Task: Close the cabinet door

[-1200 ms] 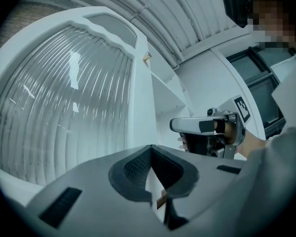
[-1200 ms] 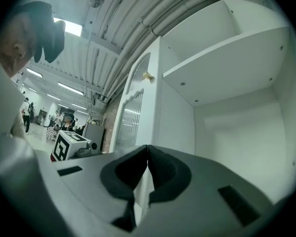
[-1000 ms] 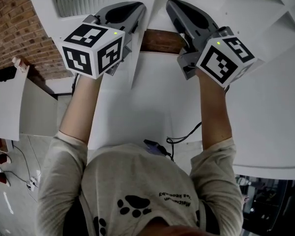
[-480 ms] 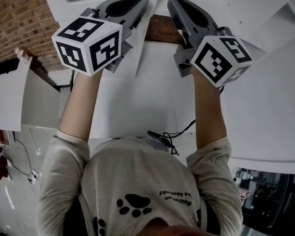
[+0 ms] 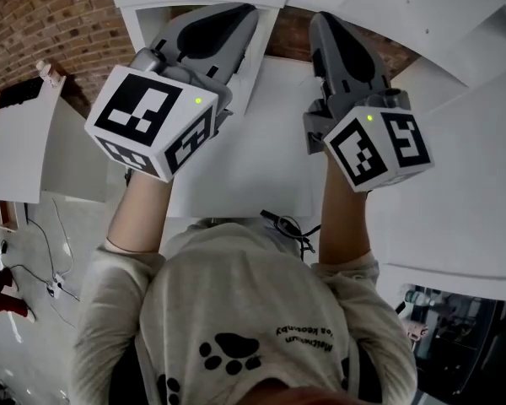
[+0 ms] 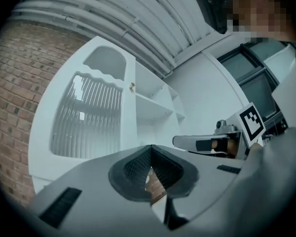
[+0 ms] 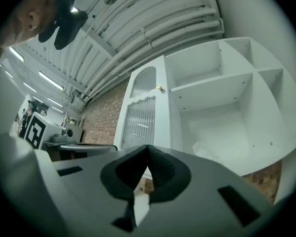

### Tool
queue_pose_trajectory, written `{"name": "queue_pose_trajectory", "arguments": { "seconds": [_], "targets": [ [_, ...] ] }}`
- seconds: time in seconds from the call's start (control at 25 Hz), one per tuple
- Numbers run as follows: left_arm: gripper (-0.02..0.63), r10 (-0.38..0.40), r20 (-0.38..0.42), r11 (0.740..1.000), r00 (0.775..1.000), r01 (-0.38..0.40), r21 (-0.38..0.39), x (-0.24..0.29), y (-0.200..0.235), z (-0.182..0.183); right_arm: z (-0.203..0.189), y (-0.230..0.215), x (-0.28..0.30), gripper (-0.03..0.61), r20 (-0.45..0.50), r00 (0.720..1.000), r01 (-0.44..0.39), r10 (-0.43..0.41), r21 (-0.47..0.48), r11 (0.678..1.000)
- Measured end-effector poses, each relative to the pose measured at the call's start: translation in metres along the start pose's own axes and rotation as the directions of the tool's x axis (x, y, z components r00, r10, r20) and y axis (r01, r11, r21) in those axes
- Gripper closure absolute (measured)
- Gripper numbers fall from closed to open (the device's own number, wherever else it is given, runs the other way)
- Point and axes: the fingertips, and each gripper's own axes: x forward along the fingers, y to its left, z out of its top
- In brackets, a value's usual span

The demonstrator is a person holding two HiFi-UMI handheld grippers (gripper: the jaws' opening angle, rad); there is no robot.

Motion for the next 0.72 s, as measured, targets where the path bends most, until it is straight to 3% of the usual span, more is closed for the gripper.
{"name": "queue_pose_trajectory", "arguments": {
  "seconds": [0.36, 0.72],
  "targets": [
    [0.605, 0.099, -0.027, 0.995, 0.995, -0.099, 0.012, -0.042, -0.010, -0.026, -0.032, 0.019, -0.031, 0.569, -0.041, 0.997, 0.065, -0.068, -0.085, 0.994],
    [0.605, 0.215, -0.104, 0.975, 0.971, -0.208, 0.072, -0.070, -0.012, -0.072, -0.072, 0.032, -0.053, 0.569, -0.070, 0.991, 0.106, -0.114, -0.107, 0.989]
  ]
}}
